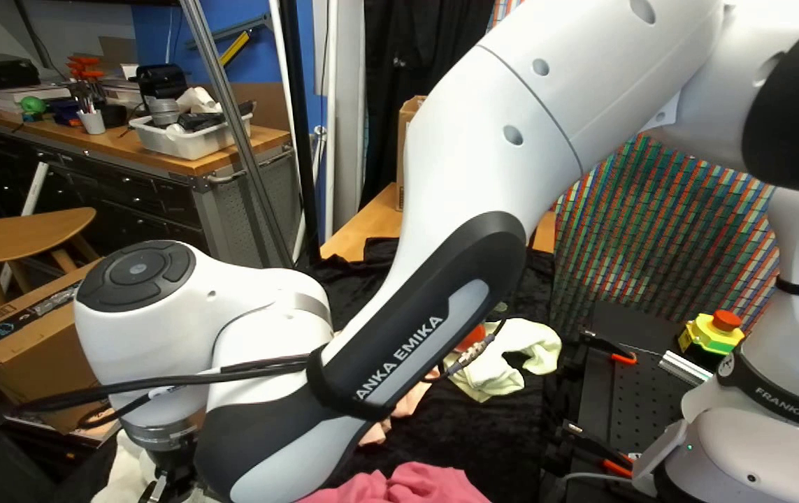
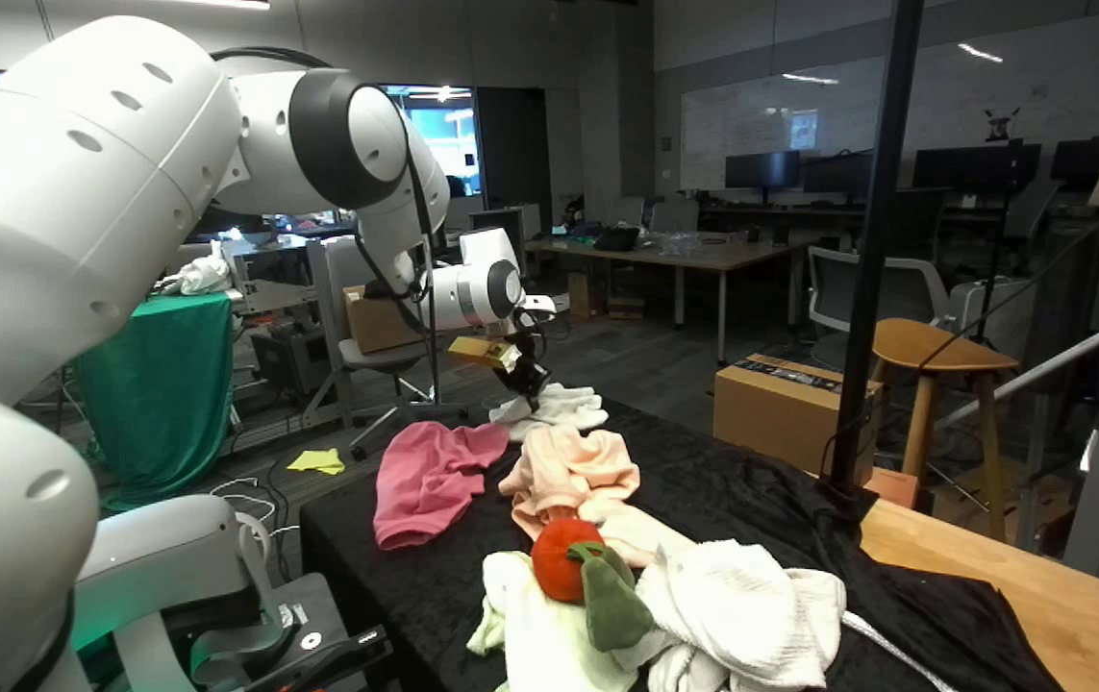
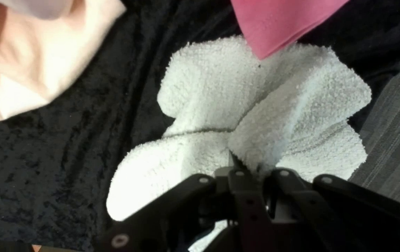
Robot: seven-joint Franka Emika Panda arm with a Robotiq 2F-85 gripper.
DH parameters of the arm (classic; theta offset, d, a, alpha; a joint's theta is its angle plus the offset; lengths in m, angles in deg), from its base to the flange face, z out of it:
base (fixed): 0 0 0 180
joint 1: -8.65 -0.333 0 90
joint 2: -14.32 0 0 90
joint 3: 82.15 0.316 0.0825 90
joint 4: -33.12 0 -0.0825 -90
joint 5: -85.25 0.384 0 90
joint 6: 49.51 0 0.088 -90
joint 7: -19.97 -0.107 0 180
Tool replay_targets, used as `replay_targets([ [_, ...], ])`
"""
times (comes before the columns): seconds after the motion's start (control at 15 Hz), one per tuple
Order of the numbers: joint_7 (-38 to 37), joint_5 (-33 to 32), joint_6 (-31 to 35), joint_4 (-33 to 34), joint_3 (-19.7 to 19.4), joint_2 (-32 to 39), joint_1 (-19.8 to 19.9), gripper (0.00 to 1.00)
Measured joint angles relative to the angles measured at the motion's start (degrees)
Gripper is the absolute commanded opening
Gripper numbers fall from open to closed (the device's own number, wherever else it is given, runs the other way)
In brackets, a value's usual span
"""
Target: Pile up the things on the table
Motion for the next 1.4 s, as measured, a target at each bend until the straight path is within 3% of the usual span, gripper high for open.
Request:
replay_targets([
  [0.4, -0.59, -0.6, -0.77, -0.96, -0.97, -3.69, -1.66, 0.05],
  [0.73, -6.88, -4.67, -0.43, -5.06, -5.44, -11.64, -3.5, 0.05],
  [1.07, -17.74, -12.04, -0.17, -13.64, -9.6, -23.51, -3.55, 0.05],
  [1.4, -25.79, -19.33, -0.47, -26.27, -8.79, -36.26, 0.28, 0.05],
])
